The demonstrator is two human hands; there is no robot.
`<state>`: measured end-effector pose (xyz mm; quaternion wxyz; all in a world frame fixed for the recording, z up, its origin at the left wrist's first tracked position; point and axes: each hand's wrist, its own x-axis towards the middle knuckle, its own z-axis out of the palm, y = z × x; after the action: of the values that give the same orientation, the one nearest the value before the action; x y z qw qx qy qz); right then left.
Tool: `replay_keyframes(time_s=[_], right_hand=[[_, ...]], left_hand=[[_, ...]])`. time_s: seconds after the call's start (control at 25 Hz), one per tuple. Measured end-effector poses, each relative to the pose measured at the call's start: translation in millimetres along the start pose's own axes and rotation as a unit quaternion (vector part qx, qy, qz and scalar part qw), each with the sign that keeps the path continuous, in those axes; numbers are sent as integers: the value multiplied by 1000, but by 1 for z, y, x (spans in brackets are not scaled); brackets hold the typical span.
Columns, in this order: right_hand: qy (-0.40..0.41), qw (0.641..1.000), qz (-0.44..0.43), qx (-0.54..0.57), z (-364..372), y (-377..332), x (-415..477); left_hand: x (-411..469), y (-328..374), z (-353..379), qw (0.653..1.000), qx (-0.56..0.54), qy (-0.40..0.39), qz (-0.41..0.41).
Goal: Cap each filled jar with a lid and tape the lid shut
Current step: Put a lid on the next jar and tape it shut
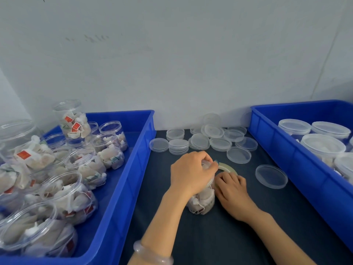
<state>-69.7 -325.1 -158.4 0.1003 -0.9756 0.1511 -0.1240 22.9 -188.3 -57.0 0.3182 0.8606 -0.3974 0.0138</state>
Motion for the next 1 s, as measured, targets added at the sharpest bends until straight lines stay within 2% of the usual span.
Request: replay_keyframes(time_s=[0.08, 0.12, 0.2, 0.24, 0.28, 0.36, 0.44, 0.48, 0.64, 0.72, 0.8, 0.92, 1.0], right_hand=[[-3, 997, 3, 79, -7, -4, -1], [-7, 986, 3, 166, -12, -6, -3], [-19, 922, -6, 386, -25, -15, -13], [-23, 889, -14, 457, -31, -22, -19], [-26, 876, -18, 481, -36, -31, -23], [-7, 895, -9, 445, -39, -50, -25], [54, 930, 26, 362, -42, -65, -23], [79, 937, 36, 339, -44, -69, -22], [126, 930, 33, 344, -58, -65, -20], [198, 892, 49, 403, -74, -54, -21], [319, 844, 55, 428, -99, -36, -19], [494, 792, 78, 349, -144, 6, 1], [562, 748, 118, 331, -171, 40, 26]], left_hand=[[0, -5, -1, 995, -94, 16, -1], [-1, -9, 0, 985, -171, 29, -15], [-6, -16, 3, 935, -341, 60, -76], [-10, -17, 5, 904, -406, 75, -110], [-13, -19, 8, 879, -449, 85, -136], [-21, -22, 15, 853, -488, 88, -161], [-27, -26, 19, 849, -497, 72, -162], [-29, -29, 19, 851, -500, 63, -150], [-33, -35, 23, 846, -518, 16, -124], [-34, -40, 30, 844, -516, -16, -141], [-35, -45, 39, 863, -476, -43, -165], [-38, -48, 48, 897, -400, -81, -169], [-38, -48, 50, 909, -373, -93, -161]])
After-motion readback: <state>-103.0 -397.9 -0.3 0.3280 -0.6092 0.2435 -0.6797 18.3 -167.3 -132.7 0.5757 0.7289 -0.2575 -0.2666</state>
